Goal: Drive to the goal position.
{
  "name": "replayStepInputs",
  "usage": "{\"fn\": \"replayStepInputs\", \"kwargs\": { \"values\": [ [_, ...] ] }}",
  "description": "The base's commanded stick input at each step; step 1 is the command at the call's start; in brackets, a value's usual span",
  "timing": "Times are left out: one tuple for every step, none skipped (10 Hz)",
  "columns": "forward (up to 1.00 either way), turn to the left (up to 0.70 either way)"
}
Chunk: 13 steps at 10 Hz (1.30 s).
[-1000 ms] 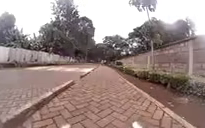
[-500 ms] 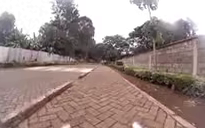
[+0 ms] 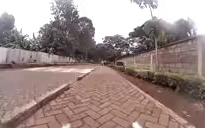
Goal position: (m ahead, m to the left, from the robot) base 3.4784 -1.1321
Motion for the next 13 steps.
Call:
{"fn": "replayStepInputs", "kwargs": {
  "values": [
    [0.5, 0.0],
    [0.5, 0.0],
    [0.5, 0.0],
    [0.5, 0.0],
    [0.5, 0.0],
    [0.5, 0.0],
    [0.5, 0.0],
    [0.5, 0.0],
    [0.5, 0.0],
    [0.5, 0.0],
    [0.5, 0.0],
    [0.5, 0.0],
    [0.5, 0.0]
  ]
}}
